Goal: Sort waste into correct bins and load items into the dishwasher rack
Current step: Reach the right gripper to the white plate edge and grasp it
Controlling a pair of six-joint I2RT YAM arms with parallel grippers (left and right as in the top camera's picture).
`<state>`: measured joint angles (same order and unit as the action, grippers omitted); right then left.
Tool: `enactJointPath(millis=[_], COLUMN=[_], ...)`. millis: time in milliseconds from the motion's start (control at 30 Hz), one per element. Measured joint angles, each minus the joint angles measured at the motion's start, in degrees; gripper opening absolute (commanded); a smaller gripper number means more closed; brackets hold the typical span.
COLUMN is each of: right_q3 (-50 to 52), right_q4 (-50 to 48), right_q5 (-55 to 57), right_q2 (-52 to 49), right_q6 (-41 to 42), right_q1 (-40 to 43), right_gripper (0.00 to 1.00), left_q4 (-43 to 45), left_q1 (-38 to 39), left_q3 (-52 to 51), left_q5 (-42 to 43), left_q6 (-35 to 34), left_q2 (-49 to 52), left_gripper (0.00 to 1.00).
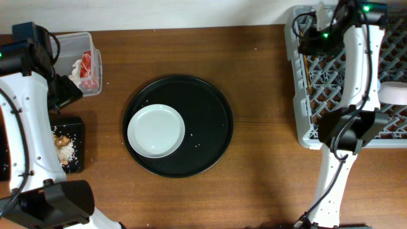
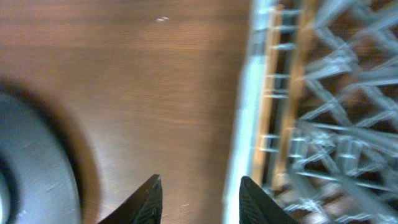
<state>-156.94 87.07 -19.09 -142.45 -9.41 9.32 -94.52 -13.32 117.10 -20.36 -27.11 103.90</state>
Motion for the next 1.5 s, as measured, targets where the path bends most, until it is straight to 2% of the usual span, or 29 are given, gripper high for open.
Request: enactJointPath(millis=[67,133,333,500,633,700,800,867,900,1000,1133,1233,1300,1500], right_q3=[0.0,0.0,0.0,0.0,0.07,1.18,4.39,7.13,8.87,12.48,17.2,19.21,19.3,18.27], right_q4=[1.95,2.69,0.96,-0.17,-1.97,-2.67,-4.98,-6.97,-8.28,-11.1,-14.91,-16.24,-16.39,-13.62], right_q5=[-2.67,-3.67,-4.2,8.17,14.34,15.65,15.63,15.63,15.67,15.61,15.65,15.37,15.23,14.53], right_q2=[0.02,0.02,0.02,-0.22,-2.82,-5.33,-8.41,-9.18,-9.31,-9.44,-8.98,-7.96,-7.87,-7.39], right_q6=[0.55,2.05,6.69,12.9,16.85,19.21,21.2,22.23,22.34,23.41,24.92,25.79,25.81,25.64], right_q1=[-3.32,-7.54,-26.29,-39.65,-46.07,-47.71,-48.39,-48.5,-48.74,-49.53,-50.42,-50.4,-50.4,-49.62], right_gripper=[0.58,0.98,0.98,0.98,0.99,0.93,0.77,0.63,0.52,0.35,0.29,0.17,0.04,0.04], left_q4=[-0.02,0.0,-0.02,-0.02,-0.02,-0.02,-0.02,-0.02,0.0,-0.02,0.0,-0.02,0.0,0.0], left_q1=[0.0,0.0,0.0,0.0,0.0,0.0,0.0,0.0,0.0,0.0,0.0,0.0,0.0,0.0], left_q3=[0.0,0.0,0.0,0.0,0.0,0.0,0.0,0.0,0.0,0.0,0.0,0.0,0.0,0.0], left_q5=[0.0,0.0,0.0,0.0,0.0,0.0,0.0,0.0,0.0,0.0,0.0,-0.02,0.0,0.0], left_q6=[0.0,0.0,0.0,0.0,0.0,0.0,0.0,0.0,0.0,0.0,0.0,0.0,0.0,0.0], left_q2=[0.0,0.0,0.0,0.0,0.0,0.0,0.0,0.0,0.0,0.0,0.0,0.0,0.0,0.0], left_gripper=[0.99,0.99,0.99,0.99,0.99,0.99,0.99,0.99,0.99,0.99,0.99,0.99,0.99,0.99])
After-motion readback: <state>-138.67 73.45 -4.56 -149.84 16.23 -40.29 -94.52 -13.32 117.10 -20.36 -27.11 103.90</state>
